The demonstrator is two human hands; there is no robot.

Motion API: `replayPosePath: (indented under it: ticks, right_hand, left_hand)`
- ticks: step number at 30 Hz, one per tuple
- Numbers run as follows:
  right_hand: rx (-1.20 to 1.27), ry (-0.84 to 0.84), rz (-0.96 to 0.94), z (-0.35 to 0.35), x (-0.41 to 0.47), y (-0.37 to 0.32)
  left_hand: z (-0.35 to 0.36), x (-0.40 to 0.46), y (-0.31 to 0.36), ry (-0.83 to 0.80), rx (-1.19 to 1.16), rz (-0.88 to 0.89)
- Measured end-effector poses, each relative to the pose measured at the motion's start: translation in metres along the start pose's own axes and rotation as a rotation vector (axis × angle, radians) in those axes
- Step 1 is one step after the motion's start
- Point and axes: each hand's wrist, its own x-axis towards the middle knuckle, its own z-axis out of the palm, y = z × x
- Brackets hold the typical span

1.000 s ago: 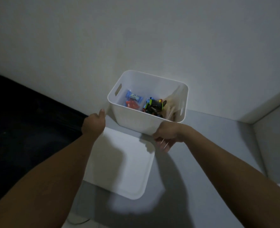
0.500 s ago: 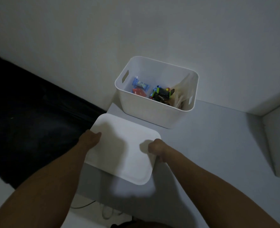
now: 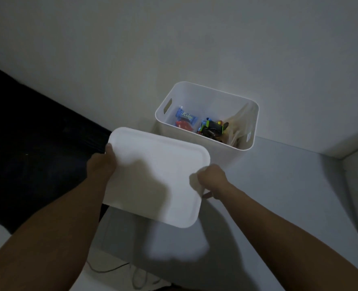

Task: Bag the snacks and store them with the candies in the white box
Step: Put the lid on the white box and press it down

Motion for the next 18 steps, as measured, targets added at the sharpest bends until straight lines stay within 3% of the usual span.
replayPosePath:
  ticks: [9, 18]
  right_hand:
    - [-0.032, 0.179, -0.259, -0.052, -0.008, -0.06]
    - [0.006, 0.61, -0.291, -0.138, 0.021, -0.085]
  left_hand:
    - [-0.022, -0.003, 0.082, 0.163, -0.17, -0.004]
    - [-0.016, -0.014, 0.18, 0.013, -0.283, 0.248]
